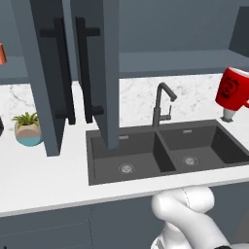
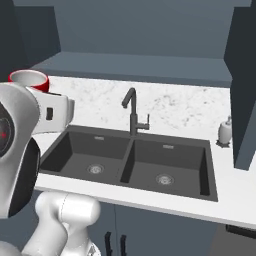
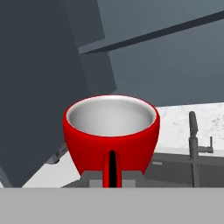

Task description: Gather all objects into one cabinet and sort the glasses and bowls to opposite sides.

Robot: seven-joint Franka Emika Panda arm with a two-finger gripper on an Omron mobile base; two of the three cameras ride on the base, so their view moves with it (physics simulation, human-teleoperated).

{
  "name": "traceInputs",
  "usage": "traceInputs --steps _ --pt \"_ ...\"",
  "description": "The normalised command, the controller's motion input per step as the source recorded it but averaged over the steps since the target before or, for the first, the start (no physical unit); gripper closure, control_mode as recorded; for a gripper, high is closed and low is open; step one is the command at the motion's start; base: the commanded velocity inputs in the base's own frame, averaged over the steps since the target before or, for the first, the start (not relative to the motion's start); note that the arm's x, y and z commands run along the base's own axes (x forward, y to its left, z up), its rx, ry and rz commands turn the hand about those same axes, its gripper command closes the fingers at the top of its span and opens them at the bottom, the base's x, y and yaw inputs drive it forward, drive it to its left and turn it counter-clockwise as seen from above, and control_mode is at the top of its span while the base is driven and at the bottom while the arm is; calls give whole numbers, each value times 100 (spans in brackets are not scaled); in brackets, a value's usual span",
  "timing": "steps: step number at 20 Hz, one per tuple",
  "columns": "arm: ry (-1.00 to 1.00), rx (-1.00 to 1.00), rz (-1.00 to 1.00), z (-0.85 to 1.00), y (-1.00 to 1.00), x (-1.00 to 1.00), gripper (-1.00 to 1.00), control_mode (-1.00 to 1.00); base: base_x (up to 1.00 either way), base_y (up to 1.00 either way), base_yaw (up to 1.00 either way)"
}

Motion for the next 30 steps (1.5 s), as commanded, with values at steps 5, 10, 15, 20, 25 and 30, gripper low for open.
traceInputs --steps 5,10,15,20,25,30 --pt "0 0 0 0 0 0 100 100 -53 0 6" --pt "0 0 0 0 0 0 100 100 -84 8 2" --pt "0 0 0 0 0 0 100 100 -93 14 0" --pt "0 0 0 0 0 0 100 100 -64 21 0" --pt "0 0 0 0 0 0 100 100 -9 69 1" --pt "0 0 0 0 0 0 100 100 -14 83 1"
